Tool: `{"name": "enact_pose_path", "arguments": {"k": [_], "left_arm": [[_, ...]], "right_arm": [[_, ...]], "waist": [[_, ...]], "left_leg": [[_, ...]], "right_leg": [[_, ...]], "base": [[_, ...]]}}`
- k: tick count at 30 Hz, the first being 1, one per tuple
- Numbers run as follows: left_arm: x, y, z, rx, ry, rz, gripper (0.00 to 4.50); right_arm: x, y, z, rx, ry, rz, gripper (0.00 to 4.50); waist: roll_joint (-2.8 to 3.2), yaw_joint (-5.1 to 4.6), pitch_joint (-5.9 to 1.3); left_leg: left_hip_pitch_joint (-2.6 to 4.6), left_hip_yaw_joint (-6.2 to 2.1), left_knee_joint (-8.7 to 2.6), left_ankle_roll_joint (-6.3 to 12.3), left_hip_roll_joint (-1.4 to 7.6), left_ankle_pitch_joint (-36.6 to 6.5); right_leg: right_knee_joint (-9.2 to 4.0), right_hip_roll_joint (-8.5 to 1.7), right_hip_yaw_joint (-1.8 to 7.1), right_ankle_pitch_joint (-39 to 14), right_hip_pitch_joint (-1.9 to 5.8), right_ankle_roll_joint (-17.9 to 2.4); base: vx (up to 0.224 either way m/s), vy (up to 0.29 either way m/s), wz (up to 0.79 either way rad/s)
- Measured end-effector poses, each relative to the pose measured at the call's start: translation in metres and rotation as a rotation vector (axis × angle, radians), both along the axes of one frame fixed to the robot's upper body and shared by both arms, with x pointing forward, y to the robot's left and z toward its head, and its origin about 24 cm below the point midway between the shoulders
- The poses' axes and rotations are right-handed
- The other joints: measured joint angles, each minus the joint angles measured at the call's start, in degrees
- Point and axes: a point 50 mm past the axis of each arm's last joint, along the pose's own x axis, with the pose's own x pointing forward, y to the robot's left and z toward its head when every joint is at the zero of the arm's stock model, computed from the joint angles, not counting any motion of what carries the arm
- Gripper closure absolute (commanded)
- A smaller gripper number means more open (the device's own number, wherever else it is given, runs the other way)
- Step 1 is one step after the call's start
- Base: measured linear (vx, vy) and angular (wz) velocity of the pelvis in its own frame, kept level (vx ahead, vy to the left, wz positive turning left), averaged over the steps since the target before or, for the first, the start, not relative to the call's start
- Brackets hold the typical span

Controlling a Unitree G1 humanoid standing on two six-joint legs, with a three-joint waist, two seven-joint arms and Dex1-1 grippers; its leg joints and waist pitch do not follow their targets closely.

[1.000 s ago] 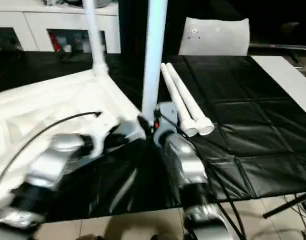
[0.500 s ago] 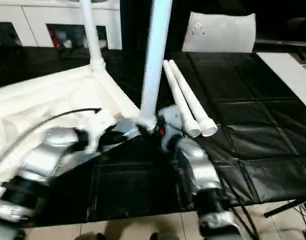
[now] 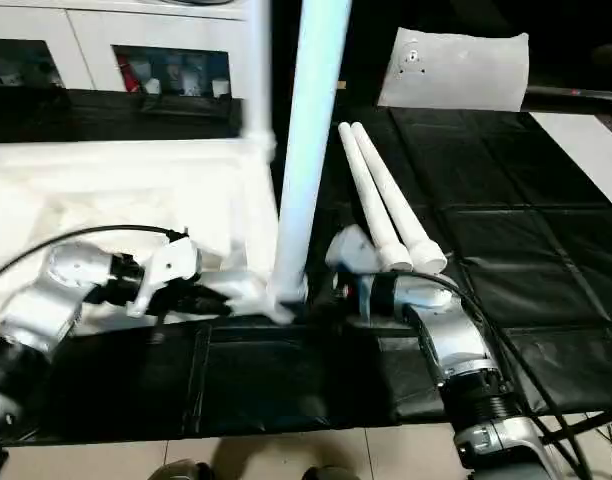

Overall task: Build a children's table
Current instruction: Rotate leg to tighten

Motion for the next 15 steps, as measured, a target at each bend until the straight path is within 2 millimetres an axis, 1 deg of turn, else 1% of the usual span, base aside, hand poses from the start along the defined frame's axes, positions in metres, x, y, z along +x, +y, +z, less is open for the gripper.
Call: {"name": "enact_pose_path", "arguments": {"k": [3, 4, 8, 10, 12, 15], "left_arm": [[0.0004, -0.0003, 0.0013, 0.016, 0.012, -0.063, 4.50], [0.0004, -0.0001, 0.0013, 0.019, 0.014, -0.075, 4.50], [0.0015, -0.0022, 0.0019, 0.031, 0.021, -0.124, 4.50], [0.0022, -0.0037, 0.0021, 0.036, 0.025, -0.148, 4.50], [0.0031, -0.0038, 0.0022, 0.039, 0.027, -0.155, 4.50], [0.0039, -0.0040, 0.0022, 0.040, 0.026, -0.164, 4.50]], "right_arm": [[-0.0005, 0.0004, 0.0000, -0.020, 0.020, 0.064, 0.03], [-0.0002, 0.0015, 0.0006, -0.020, 0.023, 0.079, 0.30], [0.0020, 0.0037, 0.0019, -0.022, 0.037, 0.116, 0.44], [0.0009, 0.0046, 0.0007, -0.021, 0.050, 0.137, 0.80], [0.0010, 0.0068, 0.0017, -0.022, 0.052, 0.158, 0.83], [0.0026, 0.0084, 0.0045, -0.025, 0.050, 0.179, 1.14]], "waist": [[-0.02, 0.41, 0.01], [-0.02, 0.45, 0.01], [-0.03, 1.17, 0.01], [-0.03, 1.60, 0.01], [-0.03, 1.65, 0.01], [-0.05, 1.70, 0.01]], "left_leg": [[-0.02, 0.00, 0.06, 0.01, 0.00, 0.0], [-0.02, 0.00, 0.07, 0.01, 0.00, 0.0], [-0.03, 0.00, 0.14, 0.01, 0.02, 0.0], [-0.03, 0.00, 0.15, 0.01, 0.02, 0.0], [-0.03, 0.00, 0.18, 0.01, 0.03, 0.0], [-0.02, 0.00, 0.21, 0.00, 0.04, 0.0]], "right_leg": [[0.01, -0.01, -0.01, 0.0, 0.01, 0.0], [0.03, -0.02, -0.01, 0.0, 0.01, 0.0], [0.09, -0.02, -0.03, 0.0, 0.00, 0.0], [0.10, -0.02, -0.03, 0.0, 0.00, 0.0], [0.12, -0.02, -0.03, 0.0, 0.00, 0.0], [0.15, -0.02, -0.04, 0.0, 0.00, 0.0]], "base": [[0.000, 0.000, 0.00], [0.000, 0.000, 0.00], [0.000, 0.000, 0.00], [0.000, 0.000, 0.00], [0.000, 0.000, 0.00], [0.000, 0.000, 0.00]]}}
